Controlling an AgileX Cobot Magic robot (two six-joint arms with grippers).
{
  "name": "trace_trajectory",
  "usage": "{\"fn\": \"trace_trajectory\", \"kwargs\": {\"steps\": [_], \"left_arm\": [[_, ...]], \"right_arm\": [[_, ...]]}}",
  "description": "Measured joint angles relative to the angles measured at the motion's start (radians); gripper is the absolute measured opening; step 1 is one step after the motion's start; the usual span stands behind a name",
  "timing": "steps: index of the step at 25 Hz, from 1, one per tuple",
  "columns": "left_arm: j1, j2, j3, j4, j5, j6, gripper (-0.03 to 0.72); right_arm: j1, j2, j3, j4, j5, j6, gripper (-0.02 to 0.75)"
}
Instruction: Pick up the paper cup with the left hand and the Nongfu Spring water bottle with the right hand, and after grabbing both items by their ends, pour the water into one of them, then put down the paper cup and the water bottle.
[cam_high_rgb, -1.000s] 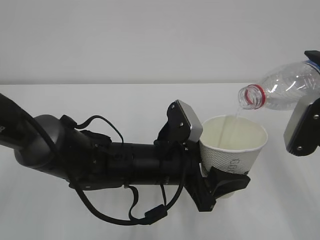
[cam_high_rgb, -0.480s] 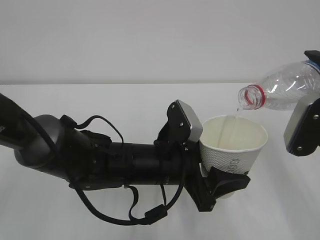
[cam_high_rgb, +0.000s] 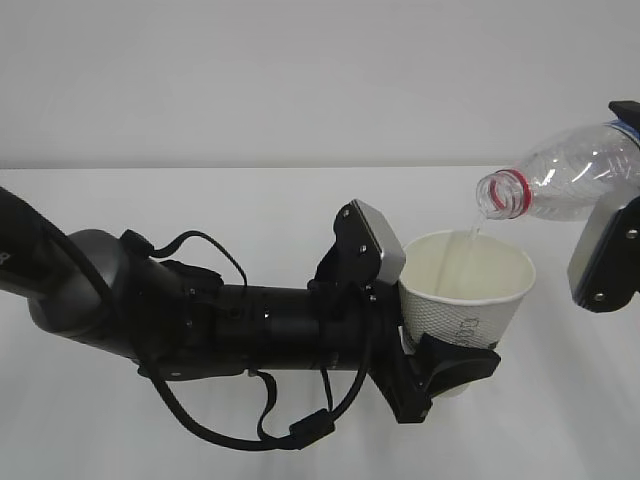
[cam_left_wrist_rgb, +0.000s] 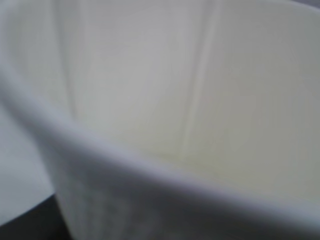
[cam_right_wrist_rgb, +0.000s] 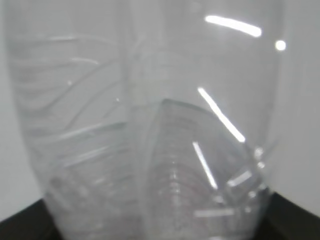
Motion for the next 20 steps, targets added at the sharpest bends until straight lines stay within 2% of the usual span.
{"fn": "trace_trajectory", "kwargs": {"steps": [20], "left_arm": [[0.0, 0.0, 0.0, 0.0, 0.0, 0.0, 0.498]], "right_arm": [[0.0, 0.0, 0.0, 0.0, 0.0, -0.021, 0.494]]}}
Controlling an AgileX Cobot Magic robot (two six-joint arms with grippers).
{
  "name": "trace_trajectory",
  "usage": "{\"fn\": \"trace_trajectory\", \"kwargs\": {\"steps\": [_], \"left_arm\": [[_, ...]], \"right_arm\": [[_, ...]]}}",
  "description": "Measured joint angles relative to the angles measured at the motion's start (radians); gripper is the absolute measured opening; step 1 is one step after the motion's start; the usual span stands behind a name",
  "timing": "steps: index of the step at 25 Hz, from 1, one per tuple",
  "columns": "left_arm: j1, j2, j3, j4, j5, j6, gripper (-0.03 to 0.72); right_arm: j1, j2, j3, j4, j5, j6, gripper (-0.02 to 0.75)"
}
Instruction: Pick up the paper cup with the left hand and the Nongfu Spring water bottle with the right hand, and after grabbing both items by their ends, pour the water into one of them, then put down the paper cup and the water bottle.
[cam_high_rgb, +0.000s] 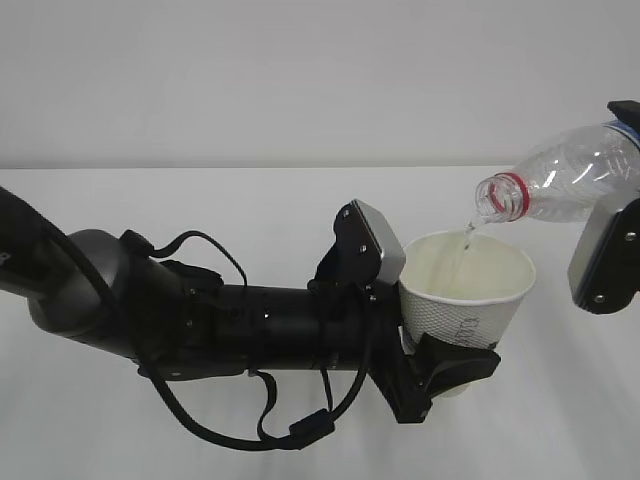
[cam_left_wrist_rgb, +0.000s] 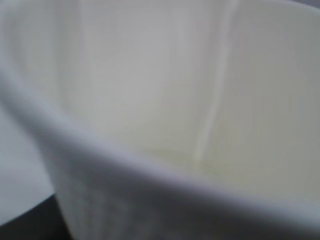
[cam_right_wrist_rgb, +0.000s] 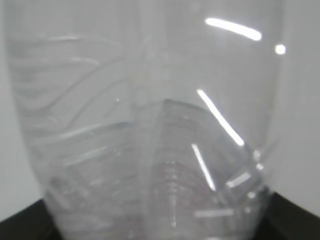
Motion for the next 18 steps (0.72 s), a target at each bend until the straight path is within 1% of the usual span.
{"fn": "trace_trajectory", "kwargs": {"steps": [18], "left_arm": [[0.0, 0.0, 0.0, 0.0, 0.001, 0.0, 0.498]], "right_arm": [[0.0, 0.0, 0.0, 0.0, -0.001, -0.002, 0.494]]}}
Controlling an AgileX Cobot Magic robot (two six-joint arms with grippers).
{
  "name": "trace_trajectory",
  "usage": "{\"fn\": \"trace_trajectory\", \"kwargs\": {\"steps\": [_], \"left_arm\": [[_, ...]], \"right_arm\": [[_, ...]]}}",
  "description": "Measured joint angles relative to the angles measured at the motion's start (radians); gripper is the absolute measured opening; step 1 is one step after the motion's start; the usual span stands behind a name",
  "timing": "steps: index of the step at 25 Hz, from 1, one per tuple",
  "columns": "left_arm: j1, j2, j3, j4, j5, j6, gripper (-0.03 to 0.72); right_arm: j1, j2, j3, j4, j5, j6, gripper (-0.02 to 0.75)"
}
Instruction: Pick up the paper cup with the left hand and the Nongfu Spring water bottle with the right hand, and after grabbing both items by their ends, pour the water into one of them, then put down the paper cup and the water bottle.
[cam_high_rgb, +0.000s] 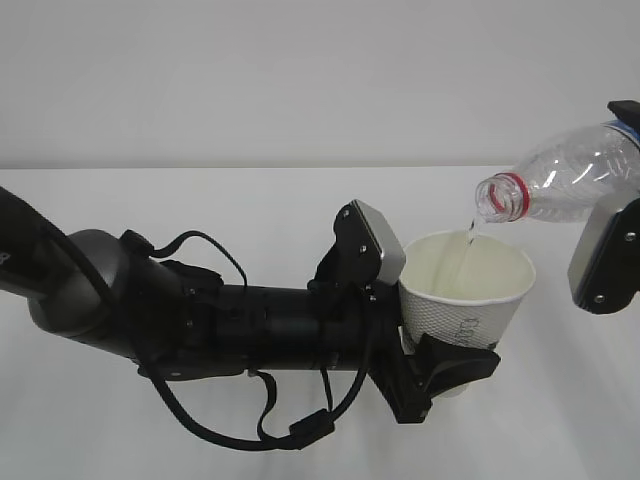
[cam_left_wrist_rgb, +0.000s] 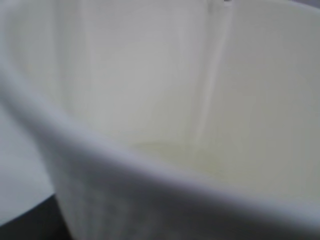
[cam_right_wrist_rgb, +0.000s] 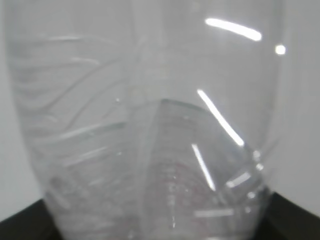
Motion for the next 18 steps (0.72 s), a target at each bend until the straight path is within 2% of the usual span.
{"fn": "trace_trajectory", "kwargs": {"steps": [18], "left_arm": [[0.0, 0.0, 0.0, 0.0, 0.001, 0.0, 0.495]], "right_arm": [[0.0, 0.0, 0.0, 0.0, -0.006, 0.0, 0.494]]}}
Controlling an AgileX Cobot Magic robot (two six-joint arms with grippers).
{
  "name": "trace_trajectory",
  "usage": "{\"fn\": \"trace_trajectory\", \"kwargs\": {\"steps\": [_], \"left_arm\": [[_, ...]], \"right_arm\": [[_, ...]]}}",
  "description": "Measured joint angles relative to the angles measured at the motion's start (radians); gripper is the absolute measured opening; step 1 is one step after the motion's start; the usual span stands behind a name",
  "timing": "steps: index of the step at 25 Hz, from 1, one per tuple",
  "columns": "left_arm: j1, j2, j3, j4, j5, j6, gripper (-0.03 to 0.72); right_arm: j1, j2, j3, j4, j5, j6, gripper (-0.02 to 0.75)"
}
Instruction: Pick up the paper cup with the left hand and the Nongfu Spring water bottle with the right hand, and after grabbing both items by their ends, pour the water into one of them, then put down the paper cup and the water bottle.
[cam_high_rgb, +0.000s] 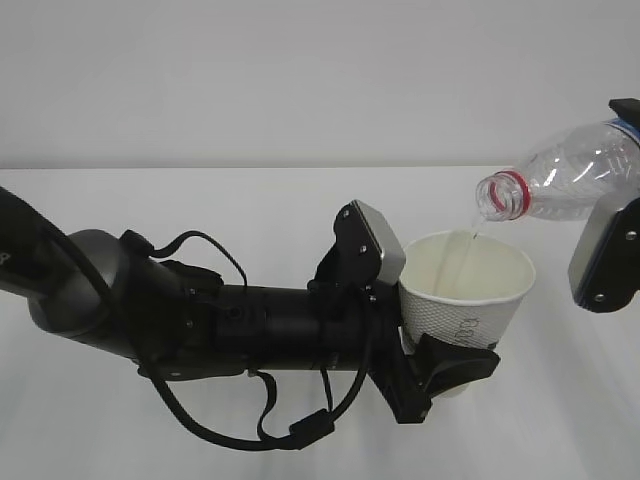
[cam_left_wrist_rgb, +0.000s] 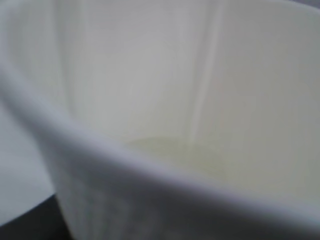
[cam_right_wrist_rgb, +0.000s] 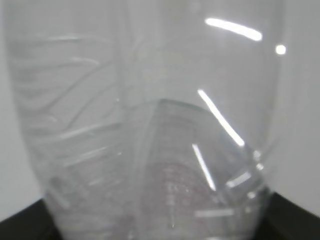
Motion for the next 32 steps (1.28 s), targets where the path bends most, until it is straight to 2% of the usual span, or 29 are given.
{"fn": "trace_trajectory", "kwargs": {"steps": [32], "left_arm": [[0.0, 0.0, 0.0, 0.0, 0.003, 0.0, 0.495]], "right_arm": [[0.0, 0.0, 0.0, 0.0, 0.0, -0.001, 0.494]]}}
